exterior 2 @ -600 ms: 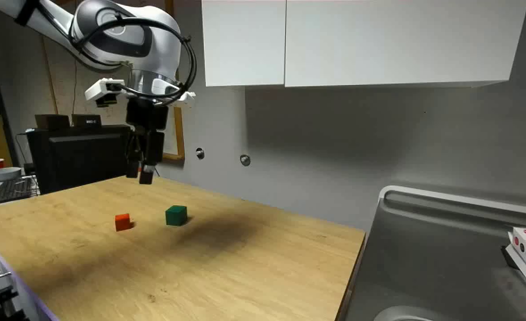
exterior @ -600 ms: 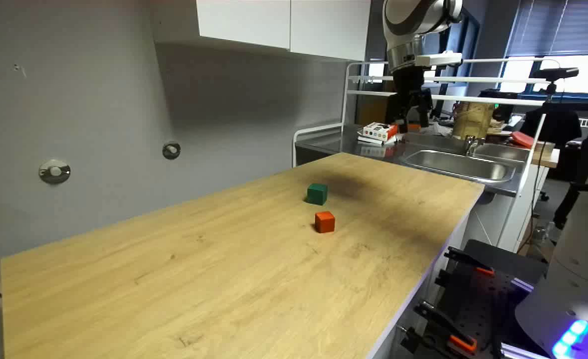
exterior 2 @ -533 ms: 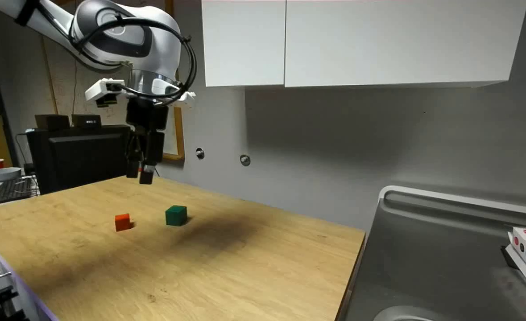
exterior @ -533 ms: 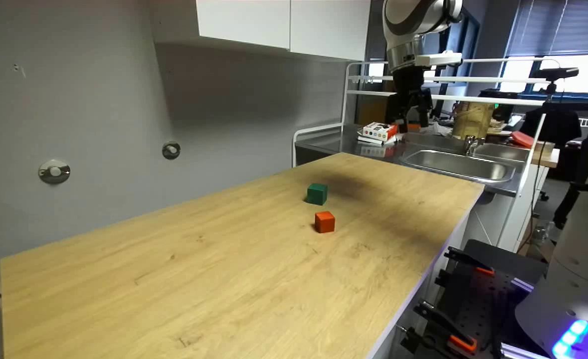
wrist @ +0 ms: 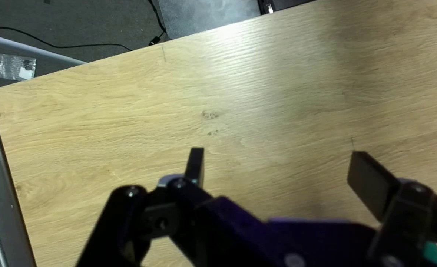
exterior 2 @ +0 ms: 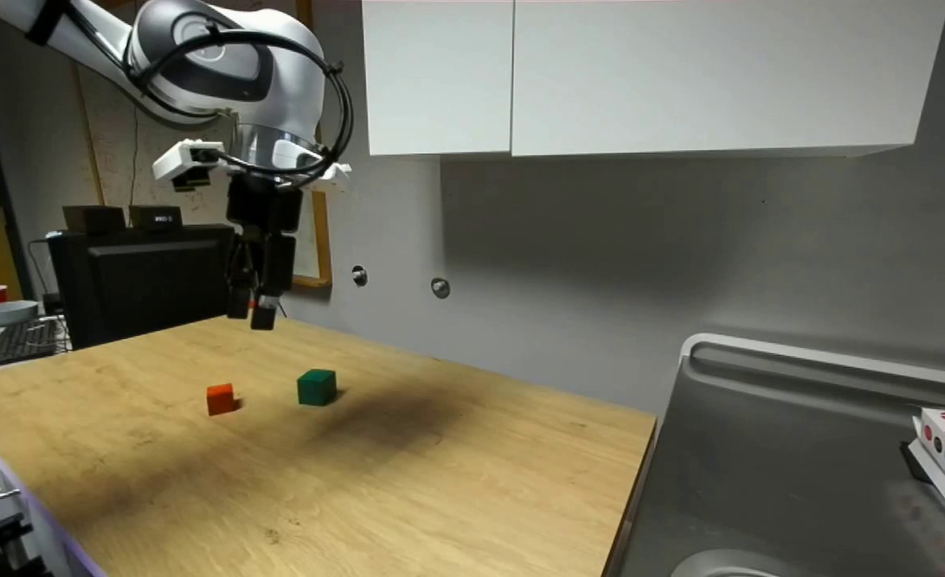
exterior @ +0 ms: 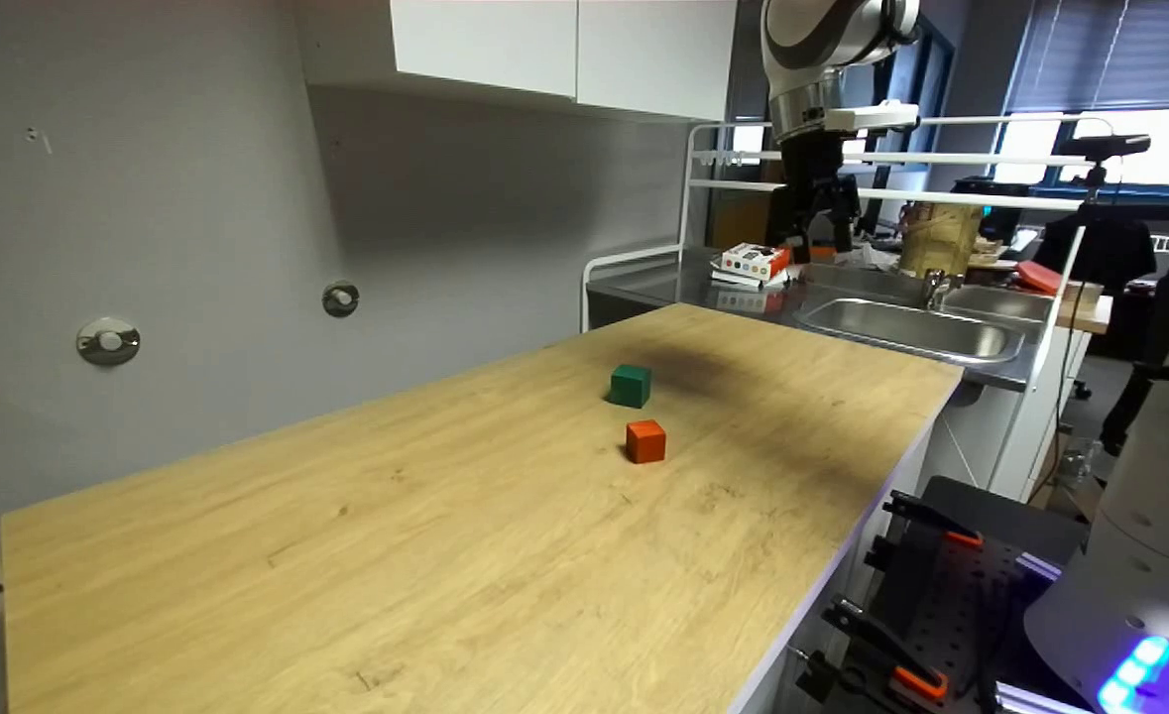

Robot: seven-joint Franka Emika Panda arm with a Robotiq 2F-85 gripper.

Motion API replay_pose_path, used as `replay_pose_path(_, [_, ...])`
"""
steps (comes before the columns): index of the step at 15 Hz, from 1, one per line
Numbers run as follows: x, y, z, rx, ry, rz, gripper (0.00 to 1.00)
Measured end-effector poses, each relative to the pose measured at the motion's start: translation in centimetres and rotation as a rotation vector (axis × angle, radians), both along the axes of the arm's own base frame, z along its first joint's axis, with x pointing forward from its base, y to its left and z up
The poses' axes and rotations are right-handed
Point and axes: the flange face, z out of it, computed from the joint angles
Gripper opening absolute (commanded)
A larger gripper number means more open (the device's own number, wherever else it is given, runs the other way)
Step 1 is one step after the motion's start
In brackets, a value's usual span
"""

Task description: Pick up the orange block from the table and put it on top of green block.

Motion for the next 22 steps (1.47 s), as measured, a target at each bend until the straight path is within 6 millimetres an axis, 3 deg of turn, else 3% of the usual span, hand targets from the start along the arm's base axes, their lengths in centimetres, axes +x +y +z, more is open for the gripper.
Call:
replay_pose_path(5, [0.4,0.2,-0.7,0.015,-0.004,-0.007,1.00])
replay_pose_path(9, [2.7,2.0,-2.6,0.030,-0.058,0.025,1.00])
replay_pose_path(16, [7.3,10.5,-8.0,0.035,-0.087,0.166,1.00])
replay_pose_path(22, [9.1,19.3,-12.6,0.040,-0.016,0.296,1.00])
